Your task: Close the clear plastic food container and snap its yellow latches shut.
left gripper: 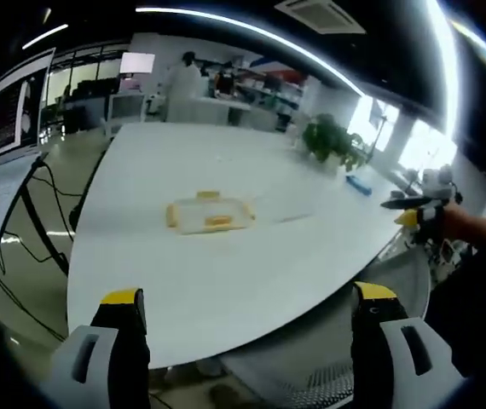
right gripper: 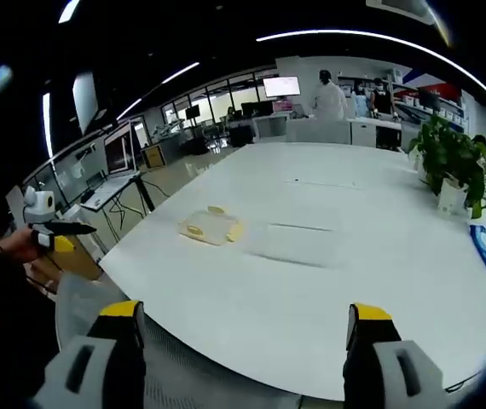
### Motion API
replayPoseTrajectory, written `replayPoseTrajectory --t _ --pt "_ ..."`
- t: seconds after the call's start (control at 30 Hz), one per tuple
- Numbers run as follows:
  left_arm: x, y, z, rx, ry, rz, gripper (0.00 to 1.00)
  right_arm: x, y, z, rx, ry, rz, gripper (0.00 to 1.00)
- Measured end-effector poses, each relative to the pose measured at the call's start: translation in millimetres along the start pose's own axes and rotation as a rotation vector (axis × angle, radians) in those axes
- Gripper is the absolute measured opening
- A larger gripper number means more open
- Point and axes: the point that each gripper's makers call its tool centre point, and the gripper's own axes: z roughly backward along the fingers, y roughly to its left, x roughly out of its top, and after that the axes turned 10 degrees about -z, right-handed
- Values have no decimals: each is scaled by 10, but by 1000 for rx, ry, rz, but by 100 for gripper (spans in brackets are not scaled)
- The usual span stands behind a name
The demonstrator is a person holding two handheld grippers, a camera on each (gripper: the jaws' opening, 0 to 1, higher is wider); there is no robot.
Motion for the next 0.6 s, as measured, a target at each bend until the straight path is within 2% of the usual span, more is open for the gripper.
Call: replayPoseTrajectory --t 0.43,0.6 --pt "30 4 34 -1 9 -12 98 9 -4 22 3 -7 3 100" --pt "38 -21 38 -8 12 -19 98 -43 -29 8 4 -2 -11 100"
